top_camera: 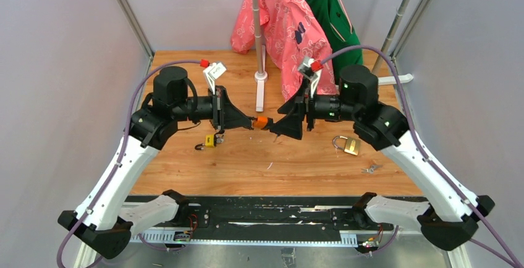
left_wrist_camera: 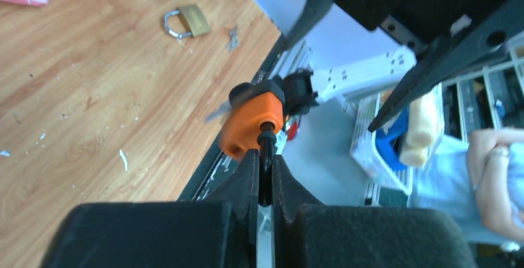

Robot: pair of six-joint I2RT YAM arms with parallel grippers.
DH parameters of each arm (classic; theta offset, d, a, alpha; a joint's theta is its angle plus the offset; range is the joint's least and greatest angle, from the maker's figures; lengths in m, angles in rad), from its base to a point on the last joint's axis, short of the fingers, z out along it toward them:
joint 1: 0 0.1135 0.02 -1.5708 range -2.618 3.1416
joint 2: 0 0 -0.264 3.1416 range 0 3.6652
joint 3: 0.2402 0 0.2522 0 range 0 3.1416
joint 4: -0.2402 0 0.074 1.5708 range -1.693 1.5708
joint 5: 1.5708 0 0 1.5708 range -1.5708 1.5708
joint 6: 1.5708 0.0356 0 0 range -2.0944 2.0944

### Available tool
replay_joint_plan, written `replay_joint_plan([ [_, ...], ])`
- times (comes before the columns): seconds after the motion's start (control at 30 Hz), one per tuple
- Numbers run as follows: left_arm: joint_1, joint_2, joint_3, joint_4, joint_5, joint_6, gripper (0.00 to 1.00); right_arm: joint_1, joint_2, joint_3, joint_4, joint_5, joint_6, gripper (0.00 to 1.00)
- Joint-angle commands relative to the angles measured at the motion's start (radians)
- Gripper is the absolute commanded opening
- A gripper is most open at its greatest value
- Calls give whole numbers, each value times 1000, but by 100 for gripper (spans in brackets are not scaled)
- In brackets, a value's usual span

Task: Lock with the key
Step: Pick up the lock from the center of the board, then lock the lock.

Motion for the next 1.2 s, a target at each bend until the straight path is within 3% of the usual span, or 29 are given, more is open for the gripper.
replay_joint_plan([
  [0.0, 9, 21, 109, 37, -56, -155, 0, 3, -101, -122, 237, 72, -36, 77],
  [0.13, 10, 23, 164, 10, -103, -202, 0, 102, -223, -294, 454, 280, -217, 74],
  [0.27, 10, 32, 185, 38, -63, -243, 0, 205, -214, -298, 441, 356, -388, 73],
  [0.4, 10, 15, 175, 66, -52, -208, 0, 181, -207, -286, 503, 300, -293, 82],
  [0.67, 10, -3, 149, 177, 15, -186, 0, 18, -165, -219, 579, 110, -50, 88],
  [0.77, 10, -1, 154, 181, 33, -182, 0, -70, -130, -221, 692, 12, 81, 88],
  [1.0, 10, -3, 153, 255, 61, -242, 0, -91, -37, -227, 859, -162, 210, 89],
  [1.17, 15, 7, 172, 302, 69, -287, 0, -101, -5, -308, 1144, -238, 427, 84],
])
